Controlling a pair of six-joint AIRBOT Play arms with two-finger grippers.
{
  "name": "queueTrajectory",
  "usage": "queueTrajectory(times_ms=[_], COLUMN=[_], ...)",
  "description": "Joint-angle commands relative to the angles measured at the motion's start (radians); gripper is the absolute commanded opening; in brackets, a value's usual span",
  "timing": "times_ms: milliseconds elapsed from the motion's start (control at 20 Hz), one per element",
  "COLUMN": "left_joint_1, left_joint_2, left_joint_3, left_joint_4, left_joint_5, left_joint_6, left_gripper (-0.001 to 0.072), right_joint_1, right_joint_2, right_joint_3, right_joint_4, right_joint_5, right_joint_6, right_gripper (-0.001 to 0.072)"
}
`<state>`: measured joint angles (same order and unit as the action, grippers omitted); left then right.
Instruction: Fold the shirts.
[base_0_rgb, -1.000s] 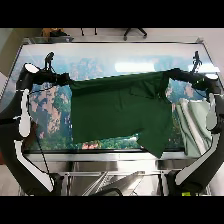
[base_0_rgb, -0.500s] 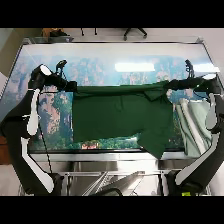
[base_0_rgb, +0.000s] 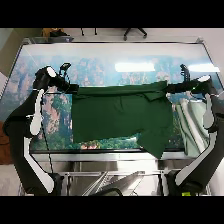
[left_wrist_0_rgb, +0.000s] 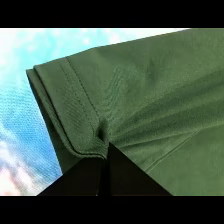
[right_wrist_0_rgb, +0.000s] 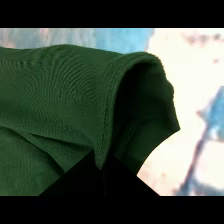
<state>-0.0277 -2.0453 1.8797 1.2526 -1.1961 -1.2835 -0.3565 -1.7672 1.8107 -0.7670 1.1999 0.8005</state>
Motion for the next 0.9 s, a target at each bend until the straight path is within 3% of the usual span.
queueTrajectory(times_ms=[0,150,200,250,300,350,450,550,650,800,850], left_joint_1=[-0.002,-0.005,-0.005,-0.005,-0.005,-0.005,-0.005,0.011,0.035,0.088,0.111], left_joint_2=[-0.002,-0.002,-0.002,-0.002,-0.002,-0.001,-0.001,0.001,0.029,0.158,0.206], left_joint_3=[0.001,0.001,0.001,0.001,0.001,0.001,0.03,0.115,0.186,0.06,-0.024], left_joint_4=[0.001,0.002,0.002,0.002,0.002,0.002,0.002,0.002,0.0,-0.021,-0.05], left_joint_5=[0.002,0.002,-0.002,-0.007,-0.013,-0.022,-0.087,-0.205,-0.315,-0.33,-0.343], left_joint_6=[-0.001,-0.001,0.0,0.0,-0.002,-0.016,-0.022,-0.056,-0.084,-0.106,-0.109], left_gripper=[0.0019,0.002,0.0023,0.0213,0.0598,0.0709,0.0709,0.0709,0.0709,0.0709,0.0709], right_joint_1=[0.026,0.041,0.042,0.042,0.042,0.041,0.037,0.017,-0.023,-0.105,-0.129], right_joint_2=[-0.009,-0.01,-0.01,-0.01,-0.009,-0.008,0.01,0.056,0.134,0.249,0.278], right_joint_3=[0.0,0.0,0.0,0.0,0.0,0.0,0.0,0.006,0.006,0.002,-0.006], right_joint_4=[0.001,0.001,0.001,0.0,0.0,0.0,-0.001,-0.001,-0.001,0.0,0.0], right_joint_5=[-0.027,-0.056,-0.055,-0.056,-0.055,-0.05,-0.021,0.032,0.096,0.183,0.214], right_joint_6=[0.0,0.001,0.002,0.021,0.037,0.051,0.092,0.154,0.185,0.224,0.234], right_gripper=[0.0017,0.0018,0.0058,0.0216,0.0332,0.0349,0.0362,0.0496,0.0496,0.0466,0.041])
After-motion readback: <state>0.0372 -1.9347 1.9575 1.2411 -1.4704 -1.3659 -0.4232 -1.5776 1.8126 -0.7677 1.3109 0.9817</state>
